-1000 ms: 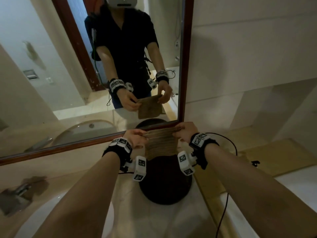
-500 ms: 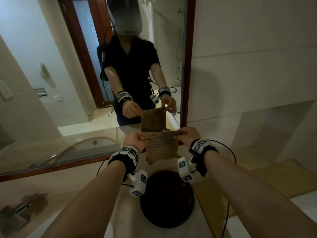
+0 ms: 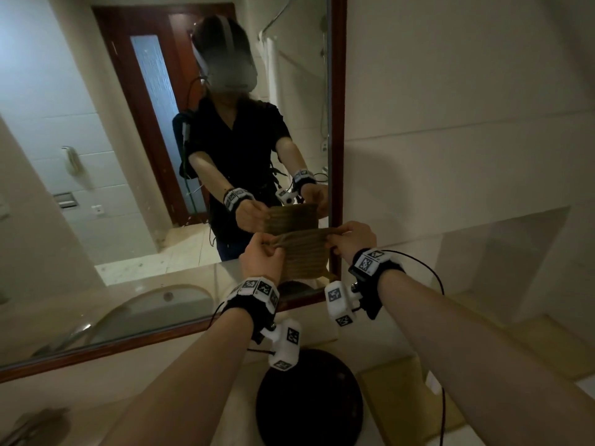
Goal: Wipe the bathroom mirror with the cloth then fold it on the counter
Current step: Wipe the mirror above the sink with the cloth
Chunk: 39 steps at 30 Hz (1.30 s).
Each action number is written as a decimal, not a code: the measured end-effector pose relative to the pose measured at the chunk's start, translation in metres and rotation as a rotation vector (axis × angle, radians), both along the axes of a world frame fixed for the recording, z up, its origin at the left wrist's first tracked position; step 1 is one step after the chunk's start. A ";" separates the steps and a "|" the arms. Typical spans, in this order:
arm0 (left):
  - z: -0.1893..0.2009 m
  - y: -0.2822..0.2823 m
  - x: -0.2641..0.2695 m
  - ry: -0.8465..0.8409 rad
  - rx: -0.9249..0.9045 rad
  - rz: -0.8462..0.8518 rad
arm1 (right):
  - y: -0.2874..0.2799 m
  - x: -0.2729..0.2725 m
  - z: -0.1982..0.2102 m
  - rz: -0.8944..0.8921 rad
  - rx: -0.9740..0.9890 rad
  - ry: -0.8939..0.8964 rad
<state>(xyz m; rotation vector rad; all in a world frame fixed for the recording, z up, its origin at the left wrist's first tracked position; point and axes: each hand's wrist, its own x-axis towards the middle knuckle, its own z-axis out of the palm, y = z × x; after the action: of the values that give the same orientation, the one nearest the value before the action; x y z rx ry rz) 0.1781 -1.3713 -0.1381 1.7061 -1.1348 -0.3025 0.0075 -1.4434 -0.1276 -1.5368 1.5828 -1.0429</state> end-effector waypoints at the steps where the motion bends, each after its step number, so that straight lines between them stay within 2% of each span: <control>1: 0.001 -0.003 -0.004 0.019 -0.014 0.027 | -0.003 0.000 0.002 0.008 -0.004 -0.008; 9: 0.004 -0.028 -0.027 0.109 0.001 0.205 | -0.030 -0.005 0.006 0.117 -0.122 0.023; 15: 0.006 -0.045 -0.040 0.224 -0.011 0.344 | -0.042 -0.013 0.014 0.146 -0.308 0.076; 19: 0.006 -0.055 -0.048 0.282 0.030 0.373 | -0.048 -0.017 0.015 0.162 -0.321 0.103; 26: 0.008 -0.065 -0.070 0.005 0.067 0.304 | -0.058 -0.023 0.020 0.156 -0.341 0.161; 30: -0.023 -0.064 -0.077 -0.419 -0.136 0.098 | -0.061 -0.027 0.020 0.190 -0.289 0.284; 32: -0.044 -0.063 -0.073 -0.703 -0.058 0.030 | -0.063 -0.029 0.021 0.230 -0.288 0.322; 34: -0.057 -0.065 -0.069 -0.902 0.036 0.013 | -0.062 -0.030 0.029 0.232 -0.318 0.295; 36: -0.058 -0.072 -0.067 -0.986 0.070 0.030 | -0.062 -0.029 0.042 0.193 -0.359 0.220; 39: -0.034 -0.085 -0.070 -0.999 0.011 0.103 | -0.070 -0.025 0.070 0.129 -0.516 0.142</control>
<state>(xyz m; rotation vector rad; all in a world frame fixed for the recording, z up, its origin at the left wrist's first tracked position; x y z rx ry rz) 0.1081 -1.4564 -0.1725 1.9518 -1.7158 0.6956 -0.0173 -1.5138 -0.0574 -2.0643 1.3420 -1.3643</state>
